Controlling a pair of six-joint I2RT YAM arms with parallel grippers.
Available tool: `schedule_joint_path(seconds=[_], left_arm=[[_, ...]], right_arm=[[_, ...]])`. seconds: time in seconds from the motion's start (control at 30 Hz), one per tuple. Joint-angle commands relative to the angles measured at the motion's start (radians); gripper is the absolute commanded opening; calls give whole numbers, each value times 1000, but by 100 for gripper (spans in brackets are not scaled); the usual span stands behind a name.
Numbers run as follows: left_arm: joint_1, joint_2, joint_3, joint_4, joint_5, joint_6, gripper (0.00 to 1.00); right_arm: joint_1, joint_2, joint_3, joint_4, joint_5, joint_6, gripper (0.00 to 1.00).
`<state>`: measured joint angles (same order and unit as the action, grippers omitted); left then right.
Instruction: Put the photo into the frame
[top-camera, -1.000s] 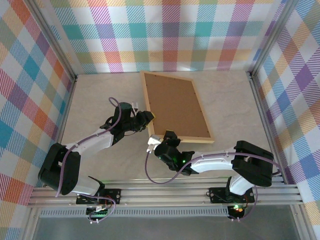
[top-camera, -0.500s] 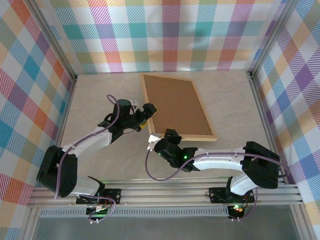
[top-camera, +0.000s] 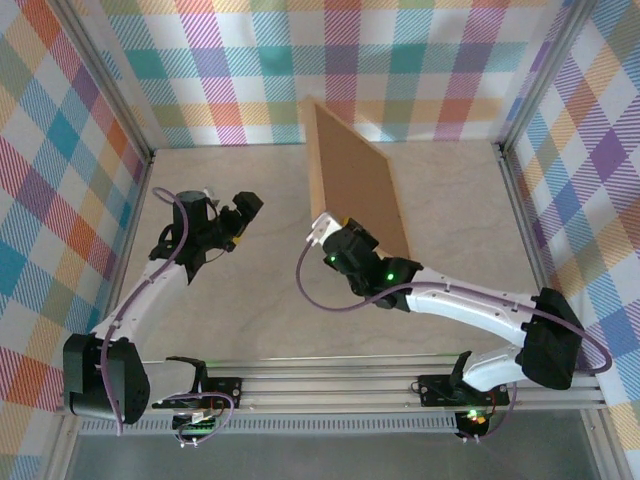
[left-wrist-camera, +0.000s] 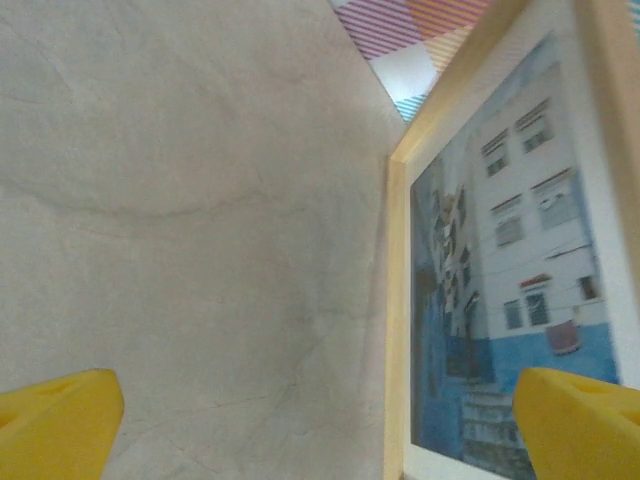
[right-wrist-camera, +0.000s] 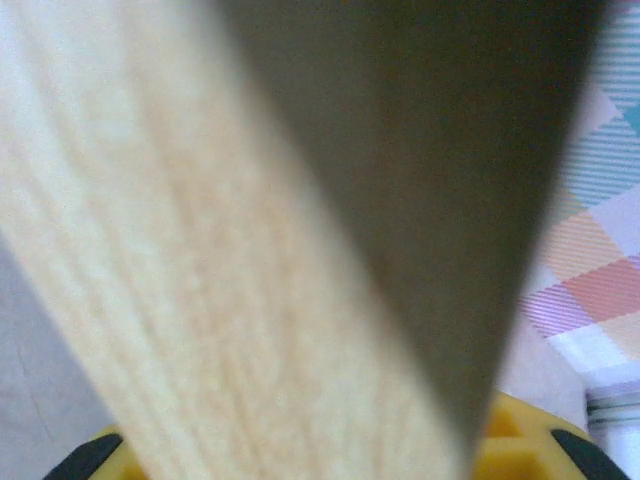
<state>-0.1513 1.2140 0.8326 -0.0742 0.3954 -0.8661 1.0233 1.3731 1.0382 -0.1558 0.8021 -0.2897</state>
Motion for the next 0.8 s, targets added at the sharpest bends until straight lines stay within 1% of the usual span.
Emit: schedule_joint_path(seconds=[0.0, 0.2, 0.33, 0.4, 0.77], left_arm=[[6, 16, -30, 33, 47, 3, 100], [3, 30, -64, 101, 63, -33, 100], [-12, 36, -59, 109, 68, -28, 100], [-22, 40, -57, 112, 63, -30, 100], [-77, 80, -43, 162, 28, -65, 100]], right_arm=[[-69, -45, 8, -81, -181, 296, 0], [-181, -188, -96, -51, -285, 490, 0], [-253, -246, -134, -92, -372, 594, 0], [-273, -260, -150, -104, -385, 619, 0], [-432, -389, -294, -164, -461, 863, 0]])
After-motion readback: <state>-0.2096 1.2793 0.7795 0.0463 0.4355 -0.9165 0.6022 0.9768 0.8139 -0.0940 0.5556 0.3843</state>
